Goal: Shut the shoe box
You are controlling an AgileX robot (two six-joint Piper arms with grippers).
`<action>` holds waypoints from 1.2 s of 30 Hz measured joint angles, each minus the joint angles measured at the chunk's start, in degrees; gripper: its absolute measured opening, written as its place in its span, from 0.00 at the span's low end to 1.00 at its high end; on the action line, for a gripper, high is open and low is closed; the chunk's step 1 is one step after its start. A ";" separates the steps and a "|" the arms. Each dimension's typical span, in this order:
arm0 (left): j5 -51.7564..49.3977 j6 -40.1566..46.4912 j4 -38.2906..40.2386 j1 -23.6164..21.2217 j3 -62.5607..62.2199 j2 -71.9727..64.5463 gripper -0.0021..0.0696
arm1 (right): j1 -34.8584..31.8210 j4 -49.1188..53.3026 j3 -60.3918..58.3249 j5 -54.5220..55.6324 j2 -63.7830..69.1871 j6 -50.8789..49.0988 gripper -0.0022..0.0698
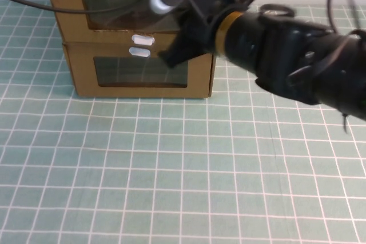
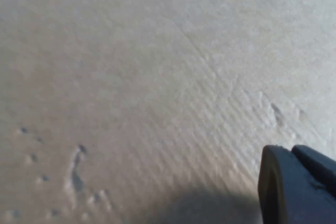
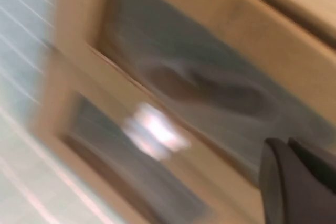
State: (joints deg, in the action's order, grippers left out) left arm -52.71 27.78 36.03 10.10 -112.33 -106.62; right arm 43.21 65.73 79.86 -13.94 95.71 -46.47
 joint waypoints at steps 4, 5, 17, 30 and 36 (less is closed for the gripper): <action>-0.21 0.09 -3.65 0.00 0.00 1.94 0.02 | 0.93 -2.92 -0.01 -16.47 -2.34 16.01 0.01; -0.21 -0.04 -4.35 0.00 0.00 2.53 0.02 | 1.03 -4.68 0.19 -20.43 -2.61 19.20 0.01; -6.30 -1.77 -6.66 0.00 0.08 15.43 0.02 | -3.17 -55.11 1.37 -36.48 -3.55 50.46 0.01; -18.35 -4.11 -9.21 0.00 5.05 32.75 0.02 | -3.17 -49.36 1.39 -23.44 -19.01 31.56 0.01; -13.17 -5.33 -10.89 0.00 20.31 45.83 0.02 | -3.26 -30.16 1.08 -32.69 -27.32 15.55 0.01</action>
State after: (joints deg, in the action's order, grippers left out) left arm -65.89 22.45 25.13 10.10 -92.02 -60.79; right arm 39.95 35.57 80.93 -46.63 68.39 -30.92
